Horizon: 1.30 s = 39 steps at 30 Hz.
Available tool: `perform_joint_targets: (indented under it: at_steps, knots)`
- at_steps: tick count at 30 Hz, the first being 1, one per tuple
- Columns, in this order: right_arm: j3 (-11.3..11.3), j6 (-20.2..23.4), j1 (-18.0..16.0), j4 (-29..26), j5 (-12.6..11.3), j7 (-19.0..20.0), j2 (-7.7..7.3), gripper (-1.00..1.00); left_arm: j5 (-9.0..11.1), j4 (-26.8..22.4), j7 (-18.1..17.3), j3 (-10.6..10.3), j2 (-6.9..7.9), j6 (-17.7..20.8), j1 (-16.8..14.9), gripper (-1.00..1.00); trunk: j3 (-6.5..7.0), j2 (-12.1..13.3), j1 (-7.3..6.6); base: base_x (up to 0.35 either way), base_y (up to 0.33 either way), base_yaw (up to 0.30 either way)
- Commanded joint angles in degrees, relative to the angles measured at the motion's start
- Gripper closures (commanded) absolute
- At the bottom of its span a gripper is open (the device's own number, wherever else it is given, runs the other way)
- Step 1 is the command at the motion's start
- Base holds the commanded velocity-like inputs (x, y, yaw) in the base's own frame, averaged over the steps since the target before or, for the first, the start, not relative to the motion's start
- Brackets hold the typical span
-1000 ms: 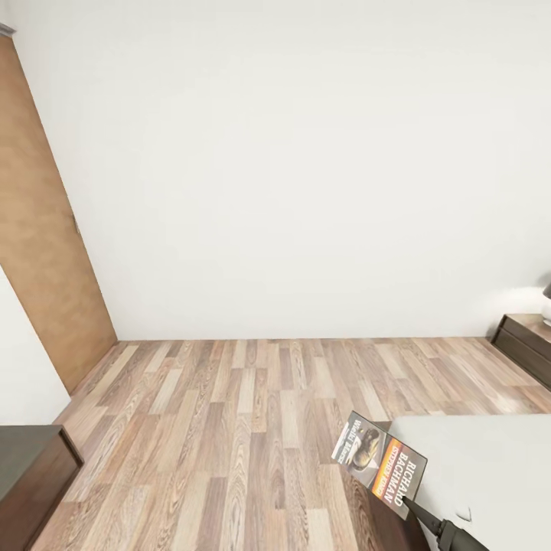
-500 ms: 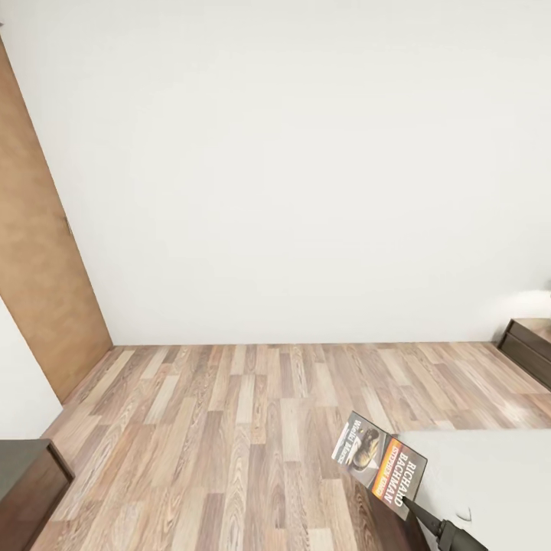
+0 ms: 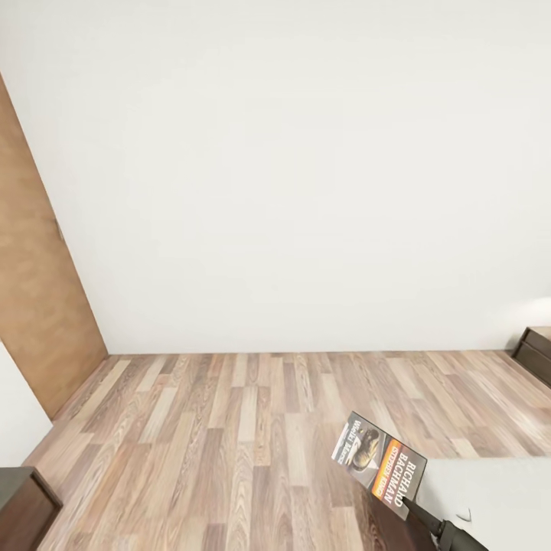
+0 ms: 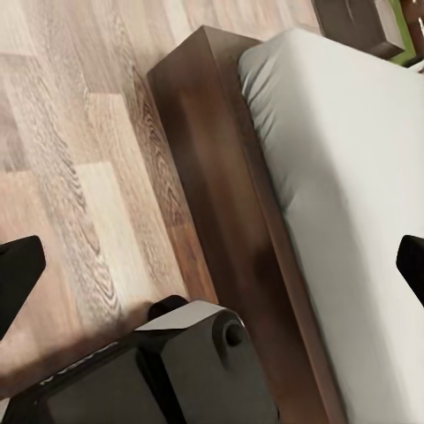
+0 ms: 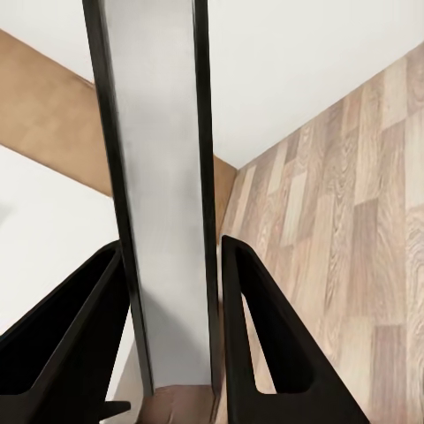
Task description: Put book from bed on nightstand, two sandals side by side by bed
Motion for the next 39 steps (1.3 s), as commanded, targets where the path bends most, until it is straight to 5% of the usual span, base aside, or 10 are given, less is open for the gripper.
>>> perform_joint_targets:
  at_steps: [1, 39]
  knots:
    - [-0.05, -0.62, -0.13, 0.25, -0.27, 0.15, -0.03, 1.00, 0.34, 0.00, -0.08, -0.48, 0.01, -0.37, -0.04, -1.00, -0.12, -0.12, 0.06, 0.279, 0.200, 0.000]
    - [-0.03, -0.60, -0.12, 0.33, -0.27, 0.24, -0.03, 1.00, 0.34, 0.00, -0.11, -0.48, 0.01, -0.37, -0.04, -1.00, -0.12, -0.12, 0.06, 0.291, 0.030, 0.000]
